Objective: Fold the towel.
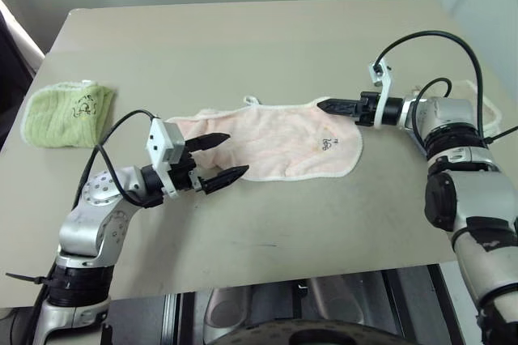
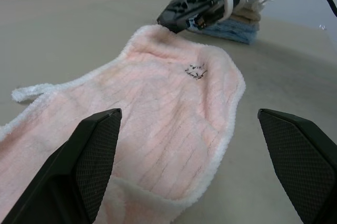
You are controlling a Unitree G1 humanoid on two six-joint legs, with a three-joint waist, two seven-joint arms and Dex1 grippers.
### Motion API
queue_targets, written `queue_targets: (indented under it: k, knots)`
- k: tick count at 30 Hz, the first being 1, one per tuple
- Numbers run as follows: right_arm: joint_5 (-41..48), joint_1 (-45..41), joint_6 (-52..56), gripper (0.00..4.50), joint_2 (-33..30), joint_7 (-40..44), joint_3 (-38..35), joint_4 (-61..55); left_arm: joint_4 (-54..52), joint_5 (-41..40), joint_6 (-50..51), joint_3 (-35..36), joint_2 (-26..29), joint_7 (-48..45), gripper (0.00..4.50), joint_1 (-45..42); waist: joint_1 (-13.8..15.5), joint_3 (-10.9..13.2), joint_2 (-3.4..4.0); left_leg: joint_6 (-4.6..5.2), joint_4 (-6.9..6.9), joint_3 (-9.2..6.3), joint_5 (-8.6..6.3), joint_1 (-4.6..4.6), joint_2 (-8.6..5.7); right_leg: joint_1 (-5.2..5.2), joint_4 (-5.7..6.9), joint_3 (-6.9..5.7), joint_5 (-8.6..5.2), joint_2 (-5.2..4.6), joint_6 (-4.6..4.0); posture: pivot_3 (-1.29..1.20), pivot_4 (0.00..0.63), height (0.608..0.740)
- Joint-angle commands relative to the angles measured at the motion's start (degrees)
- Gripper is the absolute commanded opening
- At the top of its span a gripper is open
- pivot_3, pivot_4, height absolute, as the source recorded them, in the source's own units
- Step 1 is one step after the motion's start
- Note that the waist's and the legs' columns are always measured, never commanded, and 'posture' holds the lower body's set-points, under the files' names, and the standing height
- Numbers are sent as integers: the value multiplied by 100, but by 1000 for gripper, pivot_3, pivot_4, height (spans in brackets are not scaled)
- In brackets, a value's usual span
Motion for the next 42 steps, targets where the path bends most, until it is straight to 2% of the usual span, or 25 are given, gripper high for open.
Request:
queue_targets:
  k: [1,6,11,15,23,28,31,35,42]
  knots:
    - [25,82,177,4500,-38,358,163,-477,-112,-4,-110,49,0,-20,4470,-15,-3,0,0,0,0,0,0,0,0,0,0,0,0,0,0,0,150,703]
    - [-144,449,121,4500,55,371,503,-802,-146,21,-137,44,-1,-27,4470,35,-3,0,0,0,-1,0,0,1,1,1,0,-2,0,0,0,0,150,703]
    - [-482,699,-601,4500,72,118,785,-927,-55,47,-214,69,13,-88,4470,42,-6,0,0,0,0,-1,0,4,1,2,2,-2,0,0,-1,0,150,703]
    - [-518,668,-1396,4500,87,-274,599,-819,2,73,-265,73,21,-118,4470,42,-4,0,0,0,2,-1,0,9,1,8,3,-2,0,0,-1,0,150,703]
    - [-419,353,-1516,4500,-18,-289,359,-420,-36,150,-298,67,20,-113,4470,38,-2,0,0,0,0,-1,0,3,1,1,3,-2,0,0,-1,0,150,703]
    - [-382,305,-1367,4500,-23,55,368,-377,-16,174,-306,61,25,-118,4470,9,-2,0,0,0,1,-1,0,3,1,2,3,-2,0,0,-1,0,150,703]
    - [-547,393,-1538,3945,-2,73,514,-430,-8,175,-302,60,32,-126,4500,-1,-3,0,0,0,0,-1,0,2,1,1,3,-2,0,0,-1,0,150,703]
    - [-602,407,-1574,2648,21,69,544,-375,-43,161,-282,77,56,-130,4500,9,-3,0,0,0,0,-1,0,3,1,1,3,-2,0,0,-1,0,150,703]
    - [-721,384,-1828,2648,10,-92,521,-207,-51,165,-268,77,88,-114,4500,-14,-2,0,0,0,0,-1,0,3,2,2,3,-2,0,0,-1,0,150,703]
